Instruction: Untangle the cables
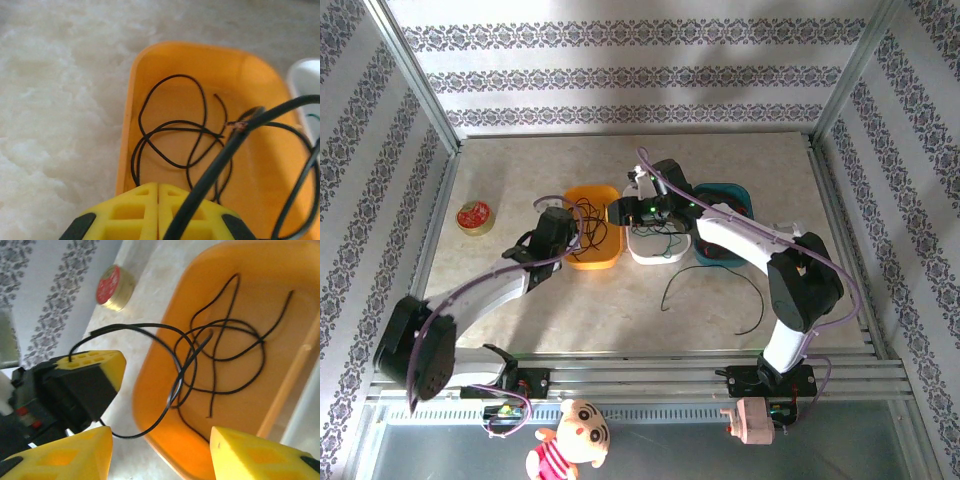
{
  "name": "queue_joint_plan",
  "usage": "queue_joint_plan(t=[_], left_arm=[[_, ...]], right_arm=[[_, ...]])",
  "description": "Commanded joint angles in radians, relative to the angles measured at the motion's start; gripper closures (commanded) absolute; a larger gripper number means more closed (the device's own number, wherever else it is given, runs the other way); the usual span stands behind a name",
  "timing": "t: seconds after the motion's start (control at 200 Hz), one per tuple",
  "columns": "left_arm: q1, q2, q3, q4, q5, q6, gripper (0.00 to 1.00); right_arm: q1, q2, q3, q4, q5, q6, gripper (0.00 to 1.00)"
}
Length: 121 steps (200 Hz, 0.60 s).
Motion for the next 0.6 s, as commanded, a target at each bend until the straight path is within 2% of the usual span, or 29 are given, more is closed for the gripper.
queue_joint_plan(t=[0.0,0.145,0.225,0.27,0.35,0.4,0.445,0.495,0.6], left_arm=[[0.013,0.092,0.097,0.062,0.048,0.013,1.00],[0.014,0.183,0.152,0.096,0.115,0.039,1.00],[0.013,0.202,0.181,0.075,0.101,0.047,0.98],[0.013,0.207,0.197,0.045,0.069,0.047,0.83],[0.012,0.198,0.219,-0.026,-0.019,0.030,0.35],[0.011,0.182,0.231,-0.073,-0.084,0.020,0.20],[0.007,0.161,0.237,-0.103,-0.132,0.016,0.12],[-0.002,0.129,0.236,-0.110,-0.147,0.035,0.08],[-0.054,0.050,0.212,-0.056,-0.063,0.126,0.07]], right_arm=[[-0.017,-0.111,-0.033,-0.028,0.123,-0.025,0.45],[-0.031,-0.258,-0.146,-0.063,0.170,-0.066,0.45],[-0.037,-0.339,-0.207,-0.092,0.191,-0.075,0.44],[-0.040,-0.380,-0.235,-0.122,0.203,-0.080,0.44],[-0.048,-0.453,-0.281,-0.179,0.228,-0.092,0.44],[-0.061,-0.502,-0.317,-0.206,0.245,-0.089,0.44],[-0.075,-0.545,-0.350,-0.228,0.246,-0.086,0.43],[-0.091,-0.587,-0.382,-0.259,0.252,-0.087,0.43],[-0.097,-0.666,-0.452,-0.330,0.288,-0.105,0.43]])
